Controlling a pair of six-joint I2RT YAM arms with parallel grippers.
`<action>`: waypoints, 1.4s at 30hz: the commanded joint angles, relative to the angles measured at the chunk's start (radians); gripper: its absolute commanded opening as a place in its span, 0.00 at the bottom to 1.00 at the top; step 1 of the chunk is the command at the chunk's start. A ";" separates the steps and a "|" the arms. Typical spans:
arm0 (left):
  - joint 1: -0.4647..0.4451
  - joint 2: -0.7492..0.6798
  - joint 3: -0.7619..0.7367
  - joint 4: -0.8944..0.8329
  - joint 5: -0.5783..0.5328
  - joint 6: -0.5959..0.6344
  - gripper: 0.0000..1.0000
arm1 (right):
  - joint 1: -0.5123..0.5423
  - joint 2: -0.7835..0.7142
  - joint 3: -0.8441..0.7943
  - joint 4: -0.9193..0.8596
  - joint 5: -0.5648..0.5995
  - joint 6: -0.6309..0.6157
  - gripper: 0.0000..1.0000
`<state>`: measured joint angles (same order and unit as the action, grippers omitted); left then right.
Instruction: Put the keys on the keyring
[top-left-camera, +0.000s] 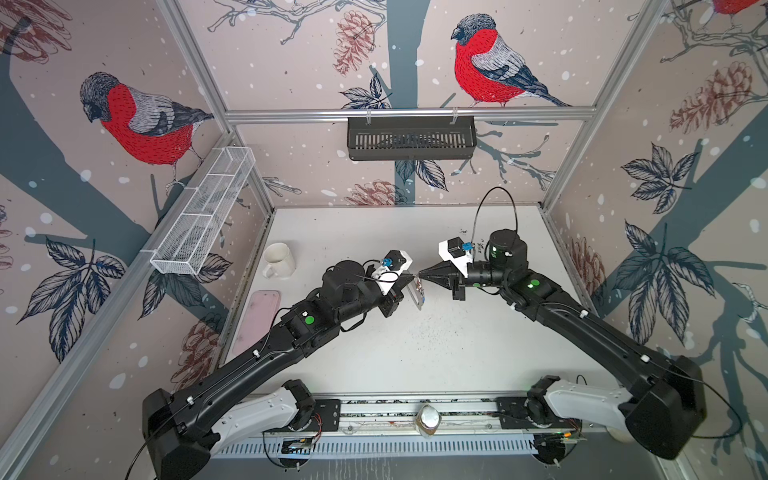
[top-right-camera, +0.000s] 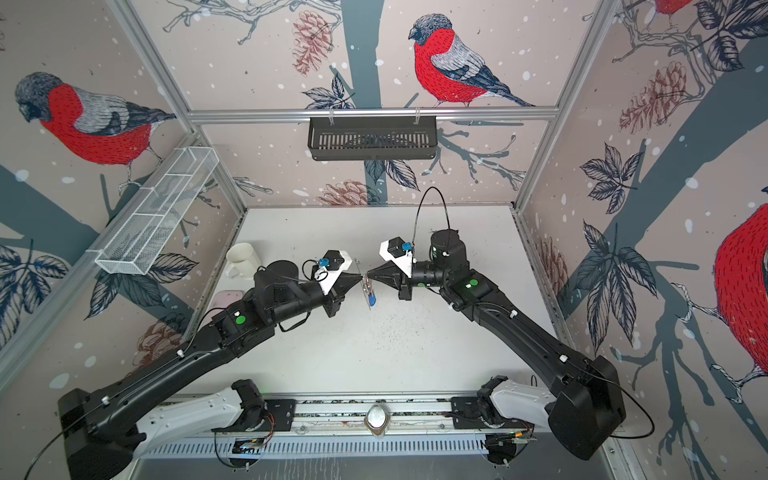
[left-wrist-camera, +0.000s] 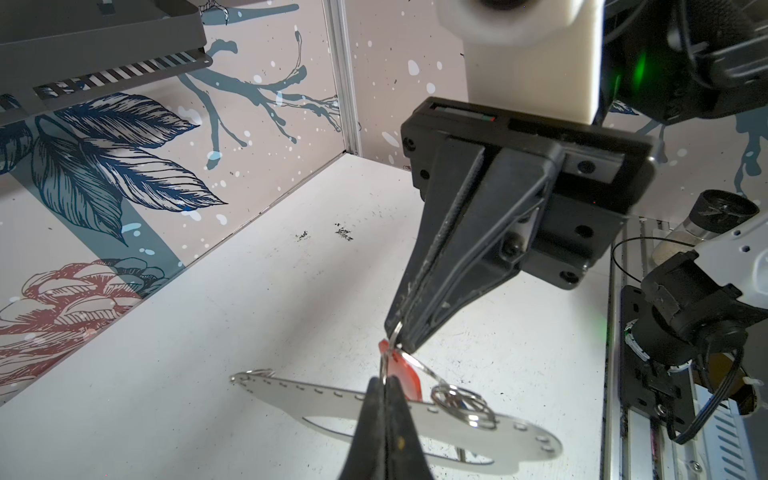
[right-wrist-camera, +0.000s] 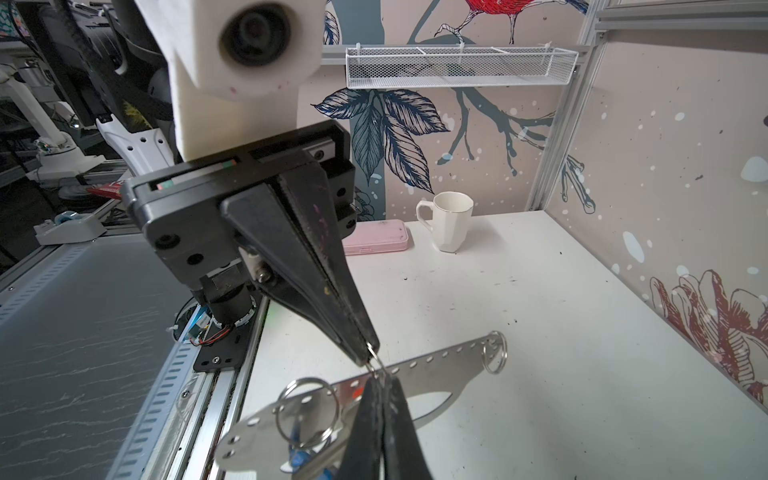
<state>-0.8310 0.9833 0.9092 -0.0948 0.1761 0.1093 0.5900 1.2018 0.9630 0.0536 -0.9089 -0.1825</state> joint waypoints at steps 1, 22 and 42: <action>-0.005 -0.019 -0.007 0.044 0.017 0.008 0.00 | 0.001 0.004 0.008 0.008 0.014 0.007 0.00; -0.005 -0.071 -0.032 0.081 0.056 0.010 0.00 | -0.001 -0.008 0.008 -0.018 0.025 0.005 0.00; -0.006 -0.032 -0.014 0.082 0.034 0.014 0.00 | 0.008 -0.052 0.002 -0.028 -0.025 -0.005 0.00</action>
<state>-0.8345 0.9497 0.8806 -0.0650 0.2058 0.1120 0.5941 1.1511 0.9619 0.0261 -0.9127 -0.1833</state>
